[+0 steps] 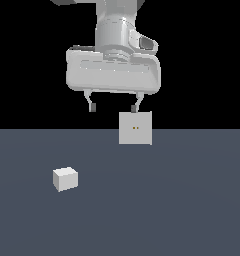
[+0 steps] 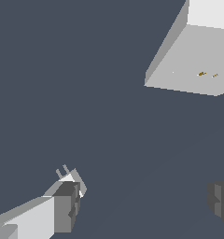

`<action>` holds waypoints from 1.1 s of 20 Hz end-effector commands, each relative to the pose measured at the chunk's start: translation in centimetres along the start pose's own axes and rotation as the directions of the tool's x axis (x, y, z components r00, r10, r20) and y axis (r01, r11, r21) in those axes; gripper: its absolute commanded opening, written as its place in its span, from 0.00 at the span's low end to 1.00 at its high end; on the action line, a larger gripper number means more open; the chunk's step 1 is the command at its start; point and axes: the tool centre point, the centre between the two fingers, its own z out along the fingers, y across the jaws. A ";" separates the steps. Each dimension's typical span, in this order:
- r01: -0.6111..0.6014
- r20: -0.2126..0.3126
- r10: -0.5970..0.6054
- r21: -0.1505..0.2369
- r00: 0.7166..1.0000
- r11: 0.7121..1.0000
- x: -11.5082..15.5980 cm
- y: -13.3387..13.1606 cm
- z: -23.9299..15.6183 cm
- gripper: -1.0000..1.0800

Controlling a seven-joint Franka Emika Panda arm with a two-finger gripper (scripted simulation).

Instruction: Plug the charger into the wall socket.

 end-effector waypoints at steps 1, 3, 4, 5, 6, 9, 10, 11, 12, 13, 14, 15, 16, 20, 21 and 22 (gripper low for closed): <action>0.057 -0.021 -0.056 0.007 0.998 0.998 -0.5 -1.0 0.8 0.96; 0.108 -0.040 -0.107 0.012 0.993 0.994 -0.9 -1.9 1.5 0.96; 0.135 -0.050 -0.134 0.014 0.990 0.991 -1.1 -2.4 1.8 0.96; 0.162 -0.060 -0.160 0.017 0.985 0.987 -1.4 -2.8 2.2 0.96; 0.188 -0.071 -0.187 0.019 0.980 0.982 -1.7 -3.3 2.6 0.96; 0.266 -0.102 -0.263 0.023 0.960 0.964 -2.5 -4.6 3.6 0.96; 0.291 -0.111 -0.287 0.023 0.952 0.956 -2.8 -5.0 4.0 0.96; 0.315 -0.121 -0.310 0.024 0.943 0.949 -3.0 -5.4 4.3 0.96; 0.338 -0.131 -0.332 0.024 0.934 0.941 -3.3 -5.7 4.7 0.96; 0.359 -0.139 -0.353 0.025 0.925 0.933 -3.6 -6.1 5.0 0.96; 0.379 -0.148 -0.372 0.025 0.916 0.925 -3.8 -6.4 5.3 0.96; 0.398 -0.155 -0.390 0.025 0.908 0.917 -4.1 -6.7 5.6 0.96; 0.415 -0.163 -0.406 0.025 0.899 0.910 -4.3 -7.0 5.9 0.96; 0.472 -0.187 -0.460 0.023 0.868 0.881 -5.0 -7.9 6.8 0.96; 0.483 -0.192 -0.470 0.023 0.861 0.875 -5.2 -8.1 7.0 0.96; 0.494 -0.196 -0.480 0.023 0.855 0.869 -5.4 -8.2 7.1 0.96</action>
